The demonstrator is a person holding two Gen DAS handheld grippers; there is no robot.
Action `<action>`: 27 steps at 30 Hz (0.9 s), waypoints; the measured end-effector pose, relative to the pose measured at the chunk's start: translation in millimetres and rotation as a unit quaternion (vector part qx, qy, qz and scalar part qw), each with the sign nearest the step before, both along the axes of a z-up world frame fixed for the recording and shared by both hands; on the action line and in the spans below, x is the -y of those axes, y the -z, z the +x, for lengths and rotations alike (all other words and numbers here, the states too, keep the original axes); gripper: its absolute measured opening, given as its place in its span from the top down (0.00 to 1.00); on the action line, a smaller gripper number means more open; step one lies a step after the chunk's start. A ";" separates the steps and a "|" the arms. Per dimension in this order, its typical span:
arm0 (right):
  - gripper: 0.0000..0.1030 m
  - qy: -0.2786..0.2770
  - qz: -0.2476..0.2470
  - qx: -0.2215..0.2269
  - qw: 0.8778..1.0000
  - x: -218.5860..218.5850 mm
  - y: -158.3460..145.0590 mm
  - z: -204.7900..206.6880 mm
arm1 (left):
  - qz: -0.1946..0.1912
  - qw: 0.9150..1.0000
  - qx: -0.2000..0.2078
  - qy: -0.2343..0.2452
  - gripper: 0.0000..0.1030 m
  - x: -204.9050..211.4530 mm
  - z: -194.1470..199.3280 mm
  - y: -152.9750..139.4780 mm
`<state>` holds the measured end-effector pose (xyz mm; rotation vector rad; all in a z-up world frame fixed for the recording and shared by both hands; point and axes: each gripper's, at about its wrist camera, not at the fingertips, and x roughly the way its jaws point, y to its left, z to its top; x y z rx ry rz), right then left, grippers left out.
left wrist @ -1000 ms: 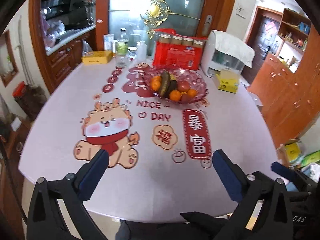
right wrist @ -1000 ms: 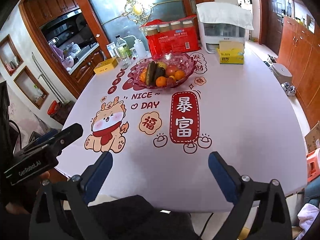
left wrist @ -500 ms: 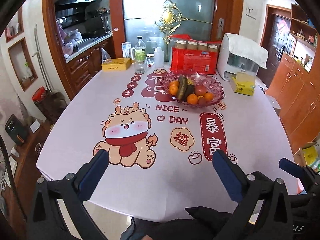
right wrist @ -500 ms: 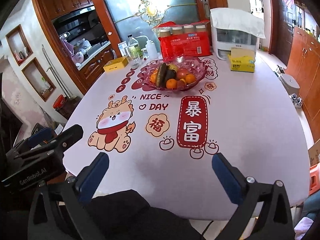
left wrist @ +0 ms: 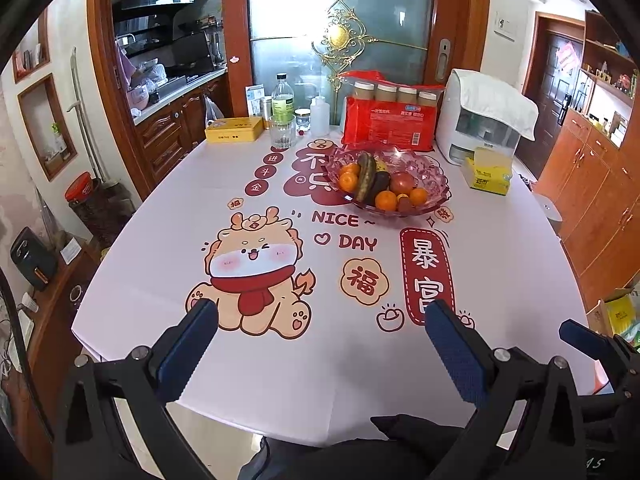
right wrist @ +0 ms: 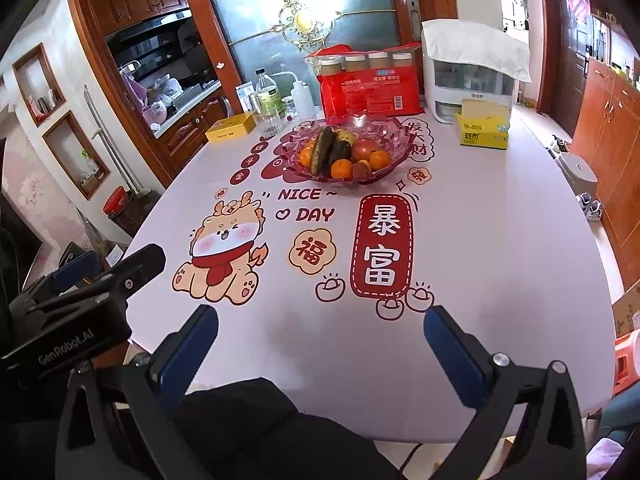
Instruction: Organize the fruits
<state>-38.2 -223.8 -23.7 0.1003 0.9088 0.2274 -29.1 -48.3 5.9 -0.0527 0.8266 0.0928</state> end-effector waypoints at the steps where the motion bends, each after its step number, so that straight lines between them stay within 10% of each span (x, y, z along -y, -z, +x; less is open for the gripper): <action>1: 0.00 0.001 0.000 -0.001 1.000 0.9 0.4 0.4 | 0.000 1.000 -0.001 0.001 0.00 0.5 0.7 0.4; 27: 0.00 0.003 0.002 -0.011 1.000 9.0 6.6 2.8 | -0.002 1.000 -0.013 0.001 0.00 9.8 4.2 7.8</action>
